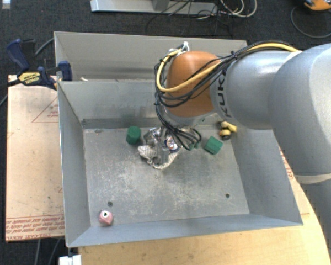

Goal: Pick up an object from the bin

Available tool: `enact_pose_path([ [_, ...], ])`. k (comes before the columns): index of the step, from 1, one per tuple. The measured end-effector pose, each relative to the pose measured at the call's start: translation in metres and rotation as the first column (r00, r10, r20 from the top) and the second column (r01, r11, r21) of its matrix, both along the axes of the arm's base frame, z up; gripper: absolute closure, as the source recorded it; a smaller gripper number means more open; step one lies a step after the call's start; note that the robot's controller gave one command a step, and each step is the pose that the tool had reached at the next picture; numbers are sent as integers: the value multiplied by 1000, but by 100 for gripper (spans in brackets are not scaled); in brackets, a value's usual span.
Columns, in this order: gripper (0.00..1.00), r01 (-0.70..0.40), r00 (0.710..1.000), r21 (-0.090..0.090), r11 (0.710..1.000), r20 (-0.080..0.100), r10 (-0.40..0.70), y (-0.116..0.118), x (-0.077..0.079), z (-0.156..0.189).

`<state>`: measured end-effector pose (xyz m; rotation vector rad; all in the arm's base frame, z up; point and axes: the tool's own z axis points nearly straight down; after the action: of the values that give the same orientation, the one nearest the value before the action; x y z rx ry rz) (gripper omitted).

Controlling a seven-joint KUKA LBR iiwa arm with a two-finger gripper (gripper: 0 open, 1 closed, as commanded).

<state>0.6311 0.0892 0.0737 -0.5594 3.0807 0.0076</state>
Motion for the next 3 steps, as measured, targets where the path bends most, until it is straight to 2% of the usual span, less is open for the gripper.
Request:
enact_pose_path([
  [1, 100, 0, 1000, 0, 1000, 0, 0, 0, 0, 0],
  [2, 100, -6, 1000, 2, 1000, 3, 6, 32, 11, 86],
  [3, 100, -5, 1000, 2, 1000, 3, 5, 32, 11, 86],
])
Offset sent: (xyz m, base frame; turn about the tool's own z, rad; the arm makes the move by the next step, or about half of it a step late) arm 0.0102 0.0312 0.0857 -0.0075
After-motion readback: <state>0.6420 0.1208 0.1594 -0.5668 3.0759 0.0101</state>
